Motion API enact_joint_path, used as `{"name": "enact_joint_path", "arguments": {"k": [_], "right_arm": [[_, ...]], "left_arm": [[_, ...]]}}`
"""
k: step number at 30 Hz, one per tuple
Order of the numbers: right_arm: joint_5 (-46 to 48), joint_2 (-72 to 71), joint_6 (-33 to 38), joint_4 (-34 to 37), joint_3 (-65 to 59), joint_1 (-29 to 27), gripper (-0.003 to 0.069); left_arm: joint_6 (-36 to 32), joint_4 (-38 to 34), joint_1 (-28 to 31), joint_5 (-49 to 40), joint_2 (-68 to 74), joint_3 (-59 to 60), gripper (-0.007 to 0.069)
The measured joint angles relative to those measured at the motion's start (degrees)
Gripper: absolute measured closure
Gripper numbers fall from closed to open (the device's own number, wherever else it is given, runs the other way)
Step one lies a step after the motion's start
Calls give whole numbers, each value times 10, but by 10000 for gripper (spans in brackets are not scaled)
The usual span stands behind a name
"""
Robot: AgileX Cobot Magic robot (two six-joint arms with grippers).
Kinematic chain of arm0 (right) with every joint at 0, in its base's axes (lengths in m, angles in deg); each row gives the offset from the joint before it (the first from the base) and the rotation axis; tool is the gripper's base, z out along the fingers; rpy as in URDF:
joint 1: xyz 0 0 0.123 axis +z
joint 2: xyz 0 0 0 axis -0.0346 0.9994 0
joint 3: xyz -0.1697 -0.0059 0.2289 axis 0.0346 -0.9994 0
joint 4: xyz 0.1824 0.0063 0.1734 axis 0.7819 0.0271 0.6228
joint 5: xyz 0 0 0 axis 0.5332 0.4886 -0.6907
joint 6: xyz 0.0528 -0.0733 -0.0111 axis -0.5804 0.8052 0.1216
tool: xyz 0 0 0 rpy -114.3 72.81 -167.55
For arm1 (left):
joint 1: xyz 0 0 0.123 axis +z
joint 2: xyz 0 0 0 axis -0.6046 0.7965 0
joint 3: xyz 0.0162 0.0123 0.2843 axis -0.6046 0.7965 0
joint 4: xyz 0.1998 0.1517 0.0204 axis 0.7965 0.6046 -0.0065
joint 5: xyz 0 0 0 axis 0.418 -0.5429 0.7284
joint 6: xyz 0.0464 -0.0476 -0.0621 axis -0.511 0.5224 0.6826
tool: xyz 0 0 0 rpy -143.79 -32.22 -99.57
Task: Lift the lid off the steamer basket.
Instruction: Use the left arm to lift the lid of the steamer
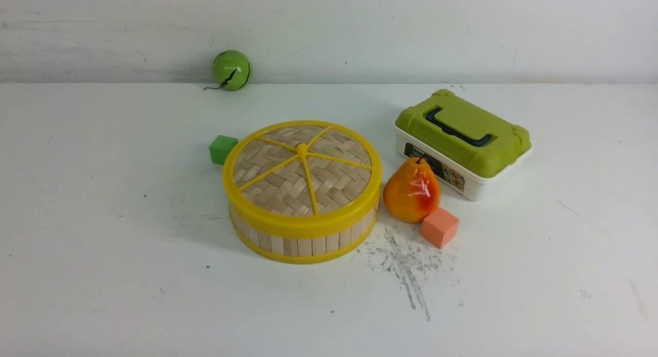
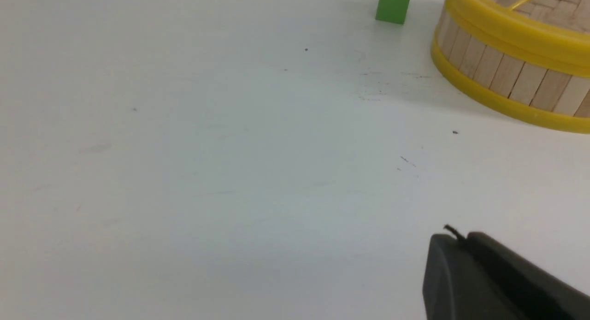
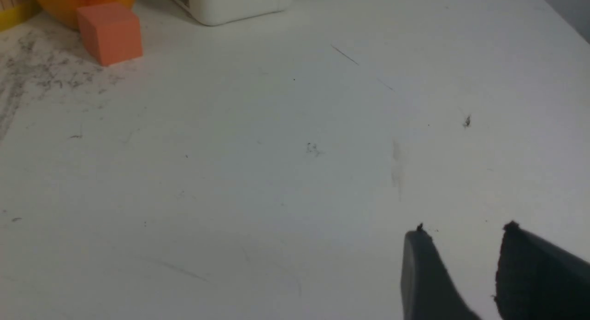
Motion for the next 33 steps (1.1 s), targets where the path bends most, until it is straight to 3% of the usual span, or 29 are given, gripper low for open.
{"name": "enact_joint_path", "arguments": {"k": [13,30,33], "right_arm": [[0,0,0,0,0,0,419],[0,0,0,0,0,0,419],[0,0,0,0,0,0,419]], "left_arm": [[0,0,0,35,0,0,592],[2,0,0,365,0,0,578],[46,-2,0,428,0,0,576]]}}
